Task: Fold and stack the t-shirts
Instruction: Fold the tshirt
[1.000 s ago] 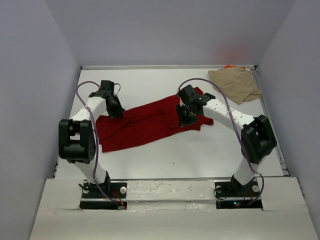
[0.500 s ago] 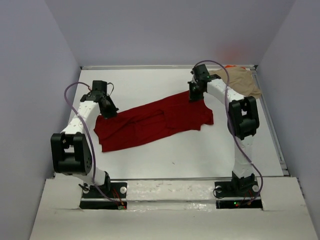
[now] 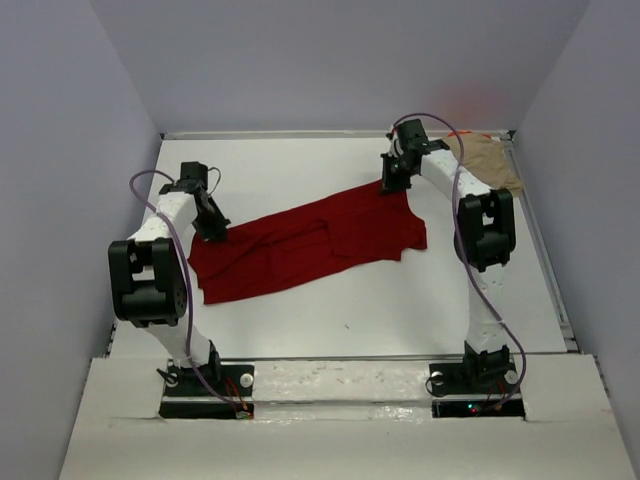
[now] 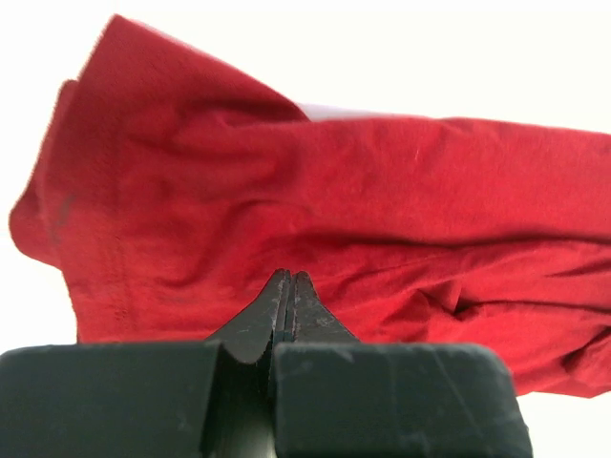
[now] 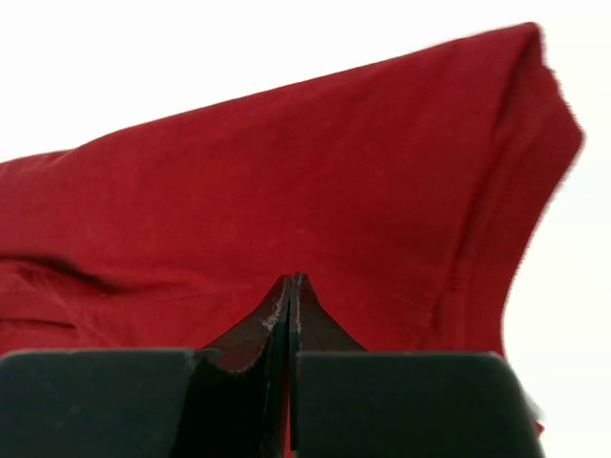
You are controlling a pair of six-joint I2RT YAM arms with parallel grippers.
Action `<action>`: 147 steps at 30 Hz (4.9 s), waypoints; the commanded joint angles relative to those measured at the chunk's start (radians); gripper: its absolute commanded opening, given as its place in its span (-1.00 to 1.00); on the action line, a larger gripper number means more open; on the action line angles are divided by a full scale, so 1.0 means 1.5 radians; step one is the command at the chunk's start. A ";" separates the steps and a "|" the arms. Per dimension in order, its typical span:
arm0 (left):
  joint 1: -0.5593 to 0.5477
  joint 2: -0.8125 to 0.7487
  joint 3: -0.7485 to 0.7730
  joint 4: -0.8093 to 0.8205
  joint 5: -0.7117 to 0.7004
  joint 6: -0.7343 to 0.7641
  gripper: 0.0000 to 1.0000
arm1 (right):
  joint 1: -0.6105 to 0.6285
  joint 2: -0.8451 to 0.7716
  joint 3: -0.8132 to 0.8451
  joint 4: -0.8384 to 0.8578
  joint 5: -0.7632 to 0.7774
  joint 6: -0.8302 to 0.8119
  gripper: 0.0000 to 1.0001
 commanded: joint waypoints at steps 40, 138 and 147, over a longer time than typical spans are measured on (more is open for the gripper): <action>-0.008 -0.127 -0.030 0.074 0.074 0.050 -1.00 | -0.058 0.005 0.017 0.037 -0.385 -0.085 -1.00; -0.587 -0.232 0.018 -0.178 -0.139 -0.272 -1.00 | 0.055 0.237 0.460 -0.116 0.039 -0.169 -0.89; -0.585 -0.118 0.140 -0.130 -0.220 -0.164 -1.00 | 0.055 0.130 0.431 -0.073 0.089 -0.175 -0.21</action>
